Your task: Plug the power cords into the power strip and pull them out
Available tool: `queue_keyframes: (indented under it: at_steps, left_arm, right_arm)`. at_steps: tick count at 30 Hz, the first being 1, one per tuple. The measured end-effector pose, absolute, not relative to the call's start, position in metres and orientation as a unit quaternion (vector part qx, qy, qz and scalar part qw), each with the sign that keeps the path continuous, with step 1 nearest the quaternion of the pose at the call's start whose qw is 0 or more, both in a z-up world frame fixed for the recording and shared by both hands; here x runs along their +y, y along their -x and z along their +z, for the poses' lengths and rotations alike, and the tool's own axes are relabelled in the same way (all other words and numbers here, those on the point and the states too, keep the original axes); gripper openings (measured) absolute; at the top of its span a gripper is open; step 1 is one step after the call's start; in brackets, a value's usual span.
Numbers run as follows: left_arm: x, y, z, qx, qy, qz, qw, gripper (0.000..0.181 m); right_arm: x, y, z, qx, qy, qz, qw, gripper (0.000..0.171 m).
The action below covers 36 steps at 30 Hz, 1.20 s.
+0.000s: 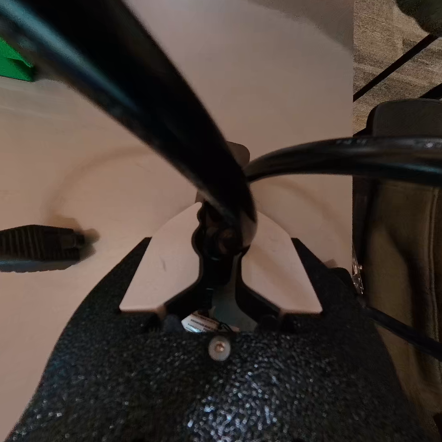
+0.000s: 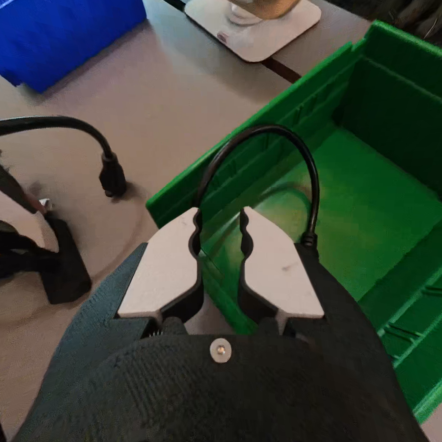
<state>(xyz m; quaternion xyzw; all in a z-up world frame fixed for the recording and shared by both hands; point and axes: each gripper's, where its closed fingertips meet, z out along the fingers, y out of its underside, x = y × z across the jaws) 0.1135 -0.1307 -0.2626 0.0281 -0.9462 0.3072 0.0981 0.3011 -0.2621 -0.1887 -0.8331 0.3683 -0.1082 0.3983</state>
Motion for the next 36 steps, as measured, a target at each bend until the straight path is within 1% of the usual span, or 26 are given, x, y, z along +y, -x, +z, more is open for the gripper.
queue_keyframes:
  at_steps: [2, 3, 4, 6, 8, 10, 13, 15, 17, 19, 20, 22, 23, 26, 27, 30, 32, 34, 36]
  left_arm:
    - [-0.131, -0.114, -0.263, -0.947, -0.026, 0.306, 0.098, 0.025]
    - [-0.131, -0.114, -0.263, -0.947, -0.024, 0.305, 0.099, 0.025]
    - [-0.131, -0.114, -0.263, -0.947, -0.023, 0.304, 0.101, 0.025]
    - [-0.130, -0.114, -0.263, -0.948, -0.021, 0.300, 0.104, 0.025]
    - [-0.130, -0.114, -0.263, -0.948, -0.023, 0.300, 0.106, 0.025]
    - [-0.131, -0.113, -0.263, -0.946, -0.027, 0.307, 0.105, 0.025]
    - [-0.131, -0.113, -0.262, -0.942, -0.036, 0.315, 0.110, 0.026]
    - [-0.131, -0.113, -0.262, -0.943, -0.034, 0.313, 0.109, 0.026]
    - [-0.131, -0.113, -0.262, -0.945, -0.031, 0.308, 0.106, 0.025]
    - [-0.131, -0.113, -0.263, -0.946, -0.033, 0.307, 0.104, 0.025]
    - [-0.131, -0.113, -0.263, -0.945, -0.034, 0.307, 0.102, 0.025]
    - [-0.131, -0.113, -0.263, -0.944, -0.040, 0.310, 0.101, 0.025]
    - [-0.131, -0.113, -0.263, -0.944, -0.040, 0.312, 0.100, 0.025]
    - [-0.131, -0.113, -0.263, -0.945, -0.033, 0.310, 0.094, 0.025]
    - [-0.131, -0.113, -0.263, -0.947, -0.030, 0.308, 0.090, 0.025]
    - [-0.130, -0.115, -0.264, -0.951, -0.016, 0.301, 0.071, 0.025]
    - [-0.130, -0.116, -0.265, -0.953, -0.009, 0.298, 0.056, 0.026]
    - [-0.130, -0.116, -0.265, -0.953, -0.001, 0.300, 0.048, 0.026]
    - [-0.132, -0.118, -0.265, -0.953, 0.007, 0.301, 0.037, 0.036]
  right_arm:
    - [-0.256, -0.288, -0.195, 0.354, 0.849, -0.101, 0.379, 0.035]
    - [-0.251, -0.281, -0.205, 0.353, 0.858, -0.070, 0.367, 0.039]
    - [-0.246, -0.276, -0.214, 0.349, 0.865, -0.044, 0.357, 0.039]
    - [-0.238, -0.269, -0.224, 0.330, 0.877, -0.012, 0.350, 0.019]
    - [-0.240, -0.267, -0.225, 0.328, 0.885, -0.007, 0.331, 0.018]
    - [-0.253, -0.275, -0.216, 0.319, 0.897, -0.055, 0.301, 0.018]
    - [-0.264, -0.292, -0.192, 0.322, 0.889, -0.095, 0.311, 0.018]
    - [-0.276, -0.315, -0.182, 0.334, 0.878, -0.164, 0.302, 0.018]
    - [-0.289, -0.334, -0.190, 0.338, 0.876, -0.220, 0.264, 0.018]
    - [-0.289, -0.335, -0.216, 0.333, 0.890, -0.206, 0.235, 0.019]
    - [-0.285, -0.327, -0.235, 0.330, 0.902, -0.164, 0.224, 0.020]
    - [-0.281, -0.316, -0.256, 0.342, 0.907, -0.122, 0.214, 0.043]
    - [-0.278, -0.317, -0.253, 0.345, 0.899, -0.135, 0.234, 0.043]
    - [-0.273, -0.312, -0.225, 0.363, 0.862, -0.175, 0.308, 0.060]
    - [-0.270, -0.306, -0.214, 0.363, 0.848, -0.183, 0.339, 0.063]
    - [-0.250, -0.273, -0.180, 0.329, 0.815, -0.189, 0.438, 0.075]
    - [-0.232, -0.240, -0.167, 0.300, 0.798, -0.181, 0.491, 0.082]
    - [-0.216, -0.208, -0.166, 0.276, 0.787, -0.181, 0.521, 0.084]
    - [-0.203, -0.179, -0.175, 0.262, 0.790, -0.177, 0.526, 0.085]
